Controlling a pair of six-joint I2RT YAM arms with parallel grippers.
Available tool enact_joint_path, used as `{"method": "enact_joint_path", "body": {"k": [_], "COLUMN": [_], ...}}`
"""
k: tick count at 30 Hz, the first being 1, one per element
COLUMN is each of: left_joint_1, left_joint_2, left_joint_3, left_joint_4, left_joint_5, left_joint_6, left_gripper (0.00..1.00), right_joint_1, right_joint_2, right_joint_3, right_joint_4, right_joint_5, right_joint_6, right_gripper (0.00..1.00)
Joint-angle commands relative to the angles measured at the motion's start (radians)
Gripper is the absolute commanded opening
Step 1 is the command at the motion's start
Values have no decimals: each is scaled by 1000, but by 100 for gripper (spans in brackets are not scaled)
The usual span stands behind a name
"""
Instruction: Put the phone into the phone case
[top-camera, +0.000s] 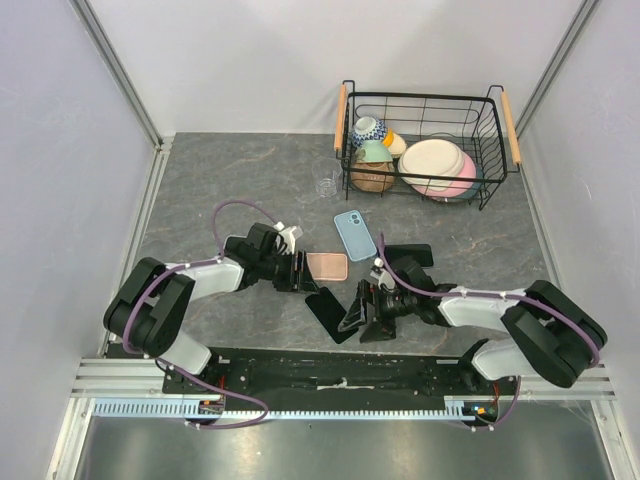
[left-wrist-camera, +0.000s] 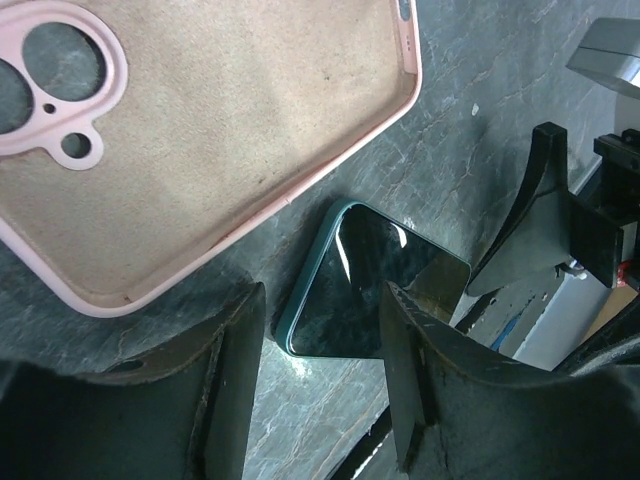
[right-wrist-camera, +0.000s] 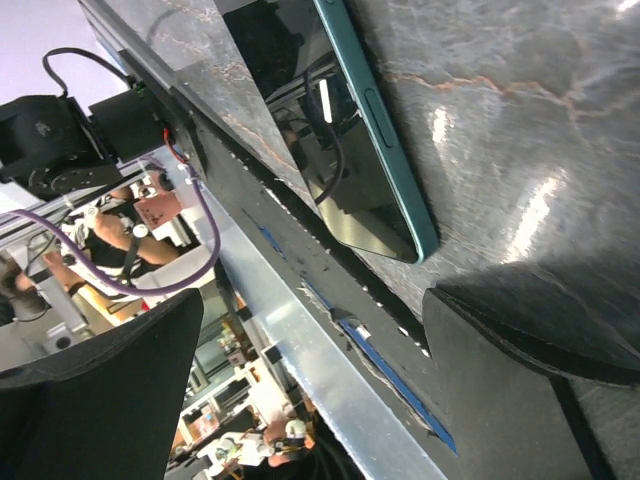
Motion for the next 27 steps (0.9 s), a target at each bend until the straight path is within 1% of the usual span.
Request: {"method": "enact_joint_path", "body": {"k": [1, 7, 11, 14, 15, 18, 22, 27], "left_joint_1": [-15, -25, -35, -38, -38, -39, -45, -59], "left_joint_2": [11, 25, 11, 0, 0, -3, 5, 8], "left_joint_3": [28, 15, -3, -23, -29, -49, -71, -78], "left_joint_4": [-15, -15, -13, -3, 13, 36, 94, 109], "left_joint_5": [-11, -19, -22, -23, -16, 1, 40, 50], "left_joint_6": [21, 14, 7, -2, -6, -23, -45, -51], "left_gripper": [56, 56, 56, 56, 56, 56, 55, 55], "right_joint_1": [12, 4, -40, -101, -115, -170, -201, -221], "right_joint_2": [55, 127, 176, 168, 164, 141, 132, 155], "right_joint_3": [-12, 50, 110, 149, 174, 216, 231, 248], "right_joint_4": [160, 156, 87, 22, -28, -113, -150, -202], "right_joint_5": [-34, 1, 30, 53, 64, 113, 130, 135], "right_joint_6": [83, 45, -57, -116, -171, -251, -288, -335], "right_gripper": [98, 98, 98, 98, 98, 98, 98, 98]}}
